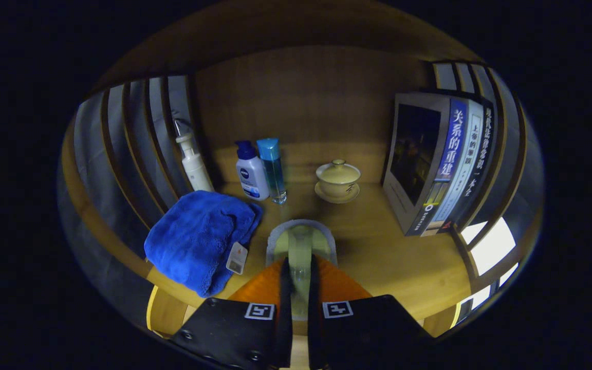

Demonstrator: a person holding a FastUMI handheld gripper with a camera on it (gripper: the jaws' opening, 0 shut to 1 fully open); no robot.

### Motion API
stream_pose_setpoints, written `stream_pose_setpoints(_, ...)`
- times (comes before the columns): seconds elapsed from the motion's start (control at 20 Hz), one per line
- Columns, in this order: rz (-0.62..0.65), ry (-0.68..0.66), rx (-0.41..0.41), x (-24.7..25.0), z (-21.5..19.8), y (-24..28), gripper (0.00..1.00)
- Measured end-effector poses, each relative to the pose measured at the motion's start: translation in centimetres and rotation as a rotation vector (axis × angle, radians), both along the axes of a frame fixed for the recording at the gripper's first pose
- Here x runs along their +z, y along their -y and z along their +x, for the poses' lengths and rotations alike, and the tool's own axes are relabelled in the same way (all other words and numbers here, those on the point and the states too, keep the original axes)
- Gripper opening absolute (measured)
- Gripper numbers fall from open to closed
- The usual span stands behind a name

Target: Pull open the drawer, take out the items inside it, and place them on the countertop above the cabinet.

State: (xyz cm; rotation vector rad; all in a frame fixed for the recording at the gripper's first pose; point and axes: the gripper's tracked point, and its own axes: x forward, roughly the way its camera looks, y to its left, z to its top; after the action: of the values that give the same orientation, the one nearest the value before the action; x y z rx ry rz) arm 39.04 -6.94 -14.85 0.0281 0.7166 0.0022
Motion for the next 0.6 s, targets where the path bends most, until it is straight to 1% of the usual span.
stream_pose_setpoints(0.15,0.017,-0.021,0.002,-0.82,0.21,-0.19,0.23)
stream_pose_setpoints(0.25,0.01,-0.02,-0.002,-0.91,0.22,-0.19,0.29)
stream_pose_setpoints(0.3,0.013,-0.028,-0.001,-0.93,0.03,-0.24,0.29)
stream_pose_setpoints(0.6,-0.002,0.006,-0.014,-0.49,-0.01,0.42,0.84)
